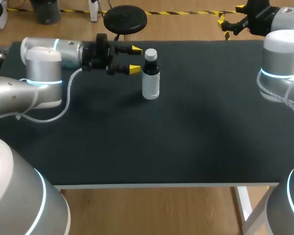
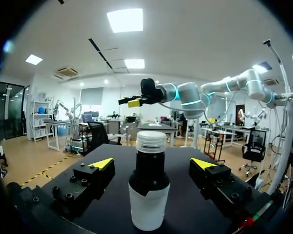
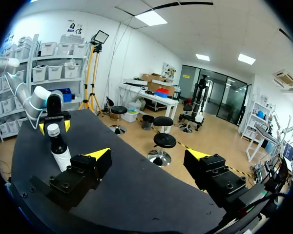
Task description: Unscrew the bottle cap
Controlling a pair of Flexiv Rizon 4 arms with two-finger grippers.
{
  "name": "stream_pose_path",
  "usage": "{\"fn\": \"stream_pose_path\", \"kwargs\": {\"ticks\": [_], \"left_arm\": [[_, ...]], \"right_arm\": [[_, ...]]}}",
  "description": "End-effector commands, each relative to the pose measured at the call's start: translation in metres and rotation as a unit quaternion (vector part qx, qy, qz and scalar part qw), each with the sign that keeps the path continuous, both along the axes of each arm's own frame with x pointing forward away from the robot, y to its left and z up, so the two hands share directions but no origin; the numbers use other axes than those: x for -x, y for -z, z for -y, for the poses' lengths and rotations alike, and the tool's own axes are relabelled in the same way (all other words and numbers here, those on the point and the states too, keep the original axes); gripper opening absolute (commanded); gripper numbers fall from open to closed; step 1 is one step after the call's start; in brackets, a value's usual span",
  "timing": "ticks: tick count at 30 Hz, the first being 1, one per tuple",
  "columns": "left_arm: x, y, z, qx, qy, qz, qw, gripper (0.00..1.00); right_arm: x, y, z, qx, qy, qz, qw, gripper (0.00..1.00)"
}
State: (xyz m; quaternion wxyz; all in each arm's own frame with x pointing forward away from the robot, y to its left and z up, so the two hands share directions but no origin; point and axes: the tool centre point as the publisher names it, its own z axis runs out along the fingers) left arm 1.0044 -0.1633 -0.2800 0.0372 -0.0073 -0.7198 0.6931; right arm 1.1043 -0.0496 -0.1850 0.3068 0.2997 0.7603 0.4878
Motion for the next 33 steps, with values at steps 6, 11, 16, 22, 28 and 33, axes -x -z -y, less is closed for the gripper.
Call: {"fn": "stream_pose_path", "kwargs": {"ticks": [6,11,16,22,28,33], "left_arm": [[-0.005,0.006,0.016,0.006,0.016,-0.001,1.000,1.00],[-0.007,0.006,0.024,0.007,0.024,0.000,1.000,1.00],[-0.006,0.005,0.031,0.009,0.034,0.001,0.999,1.00],[-0.005,0.005,0.034,0.012,0.041,0.002,0.999,1.00],[-0.005,0.008,0.037,0.008,0.045,-0.001,0.999,1.00],[-0.004,0.008,0.041,0.008,0.049,-0.003,0.999,1.00]], "right_arm": [[0.000,0.000,0.000,0.000,0.000,0.000,1.000,1.00],[0.000,0.000,0.000,0.000,0.000,0.000,1.000,1.00],[0.000,0.000,0.000,0.000,0.000,0.000,1.000,1.00],[0.000,0.000,0.000,0.000,0.000,0.000,1.000,1.00],[0.000,0.000,0.000,0.000,0.000,0.000,1.000,1.00],[0.000,0.000,0.000,0.000,0.000,0.000,1.000,1.00]]}}
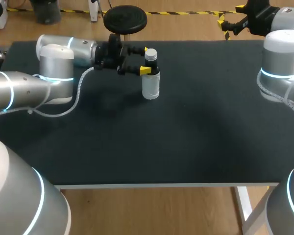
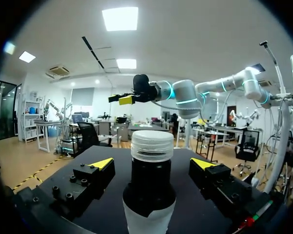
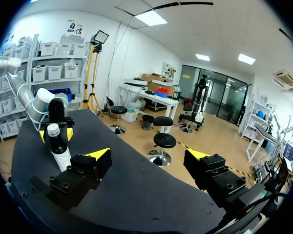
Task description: Unscrew the bottle cap
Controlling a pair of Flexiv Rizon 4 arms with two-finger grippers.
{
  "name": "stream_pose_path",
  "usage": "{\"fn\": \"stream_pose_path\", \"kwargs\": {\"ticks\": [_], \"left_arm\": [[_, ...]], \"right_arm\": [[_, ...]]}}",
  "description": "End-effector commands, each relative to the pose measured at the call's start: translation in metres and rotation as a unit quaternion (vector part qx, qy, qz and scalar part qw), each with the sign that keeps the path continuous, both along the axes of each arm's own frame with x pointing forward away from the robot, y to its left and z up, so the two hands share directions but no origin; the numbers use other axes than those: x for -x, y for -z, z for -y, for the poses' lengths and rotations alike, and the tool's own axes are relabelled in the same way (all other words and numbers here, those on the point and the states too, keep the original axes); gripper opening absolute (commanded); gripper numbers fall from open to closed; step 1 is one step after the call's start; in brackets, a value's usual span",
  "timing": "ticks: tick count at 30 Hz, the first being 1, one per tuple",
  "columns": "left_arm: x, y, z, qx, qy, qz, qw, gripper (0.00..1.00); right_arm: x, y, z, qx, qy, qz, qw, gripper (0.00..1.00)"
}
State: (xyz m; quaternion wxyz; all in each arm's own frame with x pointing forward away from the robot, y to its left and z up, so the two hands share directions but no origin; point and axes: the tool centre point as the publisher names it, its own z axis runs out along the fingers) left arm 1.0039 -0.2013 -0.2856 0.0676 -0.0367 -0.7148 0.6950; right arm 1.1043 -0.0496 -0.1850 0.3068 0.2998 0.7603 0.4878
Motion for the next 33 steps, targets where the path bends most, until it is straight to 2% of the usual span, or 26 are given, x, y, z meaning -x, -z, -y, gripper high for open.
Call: {"fn": "stream_pose_path", "kwargs": {"ticks": [1,22,23,24,25,26,27,30,32,33], "left_arm": [[-0.0047,0.0025,0.0032,0.002,0.007,-0.002,1.000,1.00],[-0.0040,0.0030,0.0075,-0.001,0.008,-0.002,1.000,1.00],[-0.0040,0.0028,0.0077,0.000,0.008,-0.002,1.000,0.92],[-0.0041,0.0026,0.0079,0.000,0.008,-0.002,1.000,0.71],[-0.0041,0.0024,0.0080,0.000,0.008,-0.002,1.000,0.63],[-0.0042,0.0023,0.0080,0.000,0.007,-0.002,1.000,0.62],[-0.0042,0.0022,0.0080,-0.001,0.007,-0.002,1.000,0.51],[-0.0042,0.0021,0.0080,-0.002,0.007,-0.001,1.000,0.40],[-0.0044,0.0021,0.0080,-0.003,0.006,-0.002,1.000,0.37],[-0.0046,0.0020,0.0080,-0.003,0.006,-0.002,1.000,0.28]], "right_arm": [[-0.0001,-0.0001,0.0002,0.000,0.000,0.000,1.000,1.00],[-0.0001,-0.0001,0.0002,0.000,0.000,0.000,1.000,1.00],[-0.0001,-0.0001,0.0002,0.000,0.000,0.000,1.000,1.00],[-0.0001,-0.0001,0.0002,0.000,0.000,0.000,1.000,1.00],[-0.0001,-0.0001,0.0002,0.000,0.000,0.000,1.000,1.00],[-0.0001,-0.0001,0.0002,0.000,0.000,0.000,1.000,1.00],[-0.0001,-0.0001,0.0002,0.000,0.000,0.000,1.000,1.00],[-0.0001,-0.0001,0.0002,0.000,0.000,0.000,1.000,1.00],[-0.0001,-0.0001,0.0002,0.000,0.000,0.000,1.000,1.00],[-0.0001,-0.0001,0.0002,0.000,0.000,0.000,1.000,1.00]]}}
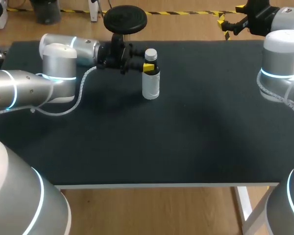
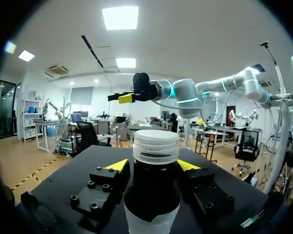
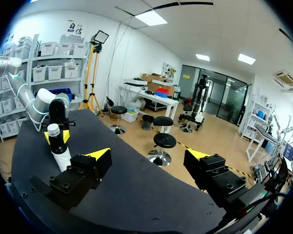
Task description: Unscrew the bottle cap
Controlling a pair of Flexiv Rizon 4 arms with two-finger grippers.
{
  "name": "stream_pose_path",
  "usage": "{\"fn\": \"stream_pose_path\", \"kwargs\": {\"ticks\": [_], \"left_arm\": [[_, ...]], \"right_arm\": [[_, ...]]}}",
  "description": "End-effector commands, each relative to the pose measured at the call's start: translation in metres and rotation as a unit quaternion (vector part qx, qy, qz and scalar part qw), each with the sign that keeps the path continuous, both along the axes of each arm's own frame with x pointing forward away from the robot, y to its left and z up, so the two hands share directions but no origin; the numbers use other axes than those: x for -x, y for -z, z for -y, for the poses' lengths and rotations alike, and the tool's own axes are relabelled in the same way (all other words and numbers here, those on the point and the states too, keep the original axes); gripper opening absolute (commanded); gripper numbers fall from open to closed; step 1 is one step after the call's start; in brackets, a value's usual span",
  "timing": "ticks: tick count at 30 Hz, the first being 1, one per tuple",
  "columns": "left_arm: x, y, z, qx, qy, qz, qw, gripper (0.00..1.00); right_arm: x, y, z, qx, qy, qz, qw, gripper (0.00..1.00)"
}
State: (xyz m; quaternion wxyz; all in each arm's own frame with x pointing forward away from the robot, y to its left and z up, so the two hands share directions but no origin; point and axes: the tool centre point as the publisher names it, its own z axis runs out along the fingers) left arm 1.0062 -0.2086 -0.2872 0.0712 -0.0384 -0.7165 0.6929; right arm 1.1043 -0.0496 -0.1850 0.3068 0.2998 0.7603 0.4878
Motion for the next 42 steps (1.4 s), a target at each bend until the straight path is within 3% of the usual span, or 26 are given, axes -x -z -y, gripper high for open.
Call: {"fn": "stream_pose_path", "kwargs": {"ticks": [1,2,7,42], "left_arm": [[-0.002,0.000,0.001,-0.001,0.001,0.000,1.000,0.25],[-0.003,0.000,0.000,-0.001,0.001,0.000,1.000,0.24],[-0.004,-0.004,-0.002,0.000,0.000,0.005,1.000,0.00],[-0.003,-0.002,-0.011,0.010,0.005,0.026,1.000,0.00]], "right_arm": [[0.000,0.000,0.000,0.000,0.000,0.000,1.000,1.00],[0.000,0.000,0.000,0.000,0.000,0.000,1.000,1.00],[0.000,0.000,0.000,0.000,0.000,0.000,1.000,1.00],[0.000,0.000,0.000,0.000,0.000,0.000,1.000,1.00]]}}
